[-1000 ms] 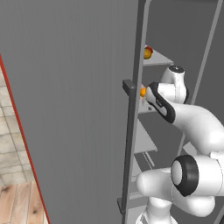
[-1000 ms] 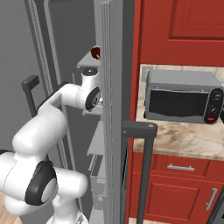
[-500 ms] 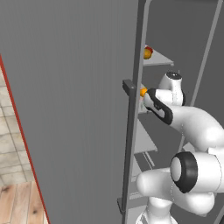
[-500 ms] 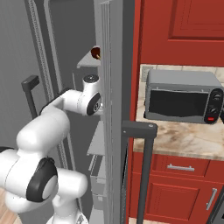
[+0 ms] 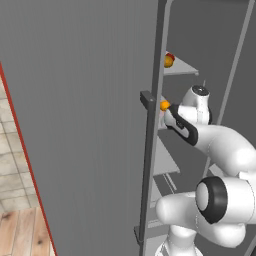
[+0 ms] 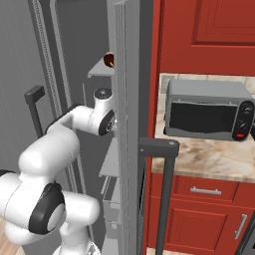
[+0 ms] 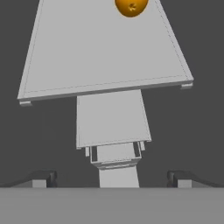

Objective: Take the oranges from the second highest rack and move them to the highest rack where the bell pepper and steak are located, to maximize freezer space. Close the freezer door after rearranging.

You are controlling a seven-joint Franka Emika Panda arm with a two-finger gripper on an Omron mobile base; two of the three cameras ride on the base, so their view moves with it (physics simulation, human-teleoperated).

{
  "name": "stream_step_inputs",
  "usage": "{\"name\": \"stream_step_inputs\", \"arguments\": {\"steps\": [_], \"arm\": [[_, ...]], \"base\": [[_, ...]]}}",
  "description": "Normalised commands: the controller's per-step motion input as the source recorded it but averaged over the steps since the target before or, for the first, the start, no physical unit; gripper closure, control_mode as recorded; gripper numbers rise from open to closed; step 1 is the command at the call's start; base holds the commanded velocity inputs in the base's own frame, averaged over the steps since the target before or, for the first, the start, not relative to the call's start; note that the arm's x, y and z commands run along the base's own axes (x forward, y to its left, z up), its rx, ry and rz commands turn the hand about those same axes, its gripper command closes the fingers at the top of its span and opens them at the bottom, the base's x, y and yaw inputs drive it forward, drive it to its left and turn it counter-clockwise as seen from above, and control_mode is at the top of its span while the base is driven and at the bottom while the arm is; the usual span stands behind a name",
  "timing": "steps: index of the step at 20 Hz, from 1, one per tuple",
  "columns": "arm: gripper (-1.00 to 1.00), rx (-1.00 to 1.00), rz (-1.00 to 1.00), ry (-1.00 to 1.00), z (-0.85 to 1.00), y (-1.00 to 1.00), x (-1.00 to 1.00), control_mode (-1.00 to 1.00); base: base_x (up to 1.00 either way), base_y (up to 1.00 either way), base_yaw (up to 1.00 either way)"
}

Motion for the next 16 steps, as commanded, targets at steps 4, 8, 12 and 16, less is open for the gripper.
{"name": "stream_step_inputs", "arguments": {"steps": [4, 8, 12, 16], "arm": [[-1.00, 0.00, 0.02, 0.00, 0.01, 0.00, 0.11, -1.00], [-1.00, 0.00, 0.01, 0.00, 0.02, 0.00, 0.25, -1.00], [-1.00, 0.00, 0.00, 0.00, 0.00, 0.00, 0.34, -1.00], [-1.00, 0.00, 0.00, 0.00, 0.00, -0.02, 0.34, -1.00]], "base": [[0.00, 0.00, 0.00], [0.00, 0.00, 0.00], [0.00, 0.00, 0.00], [0.00, 0.00, 0.00]]}}
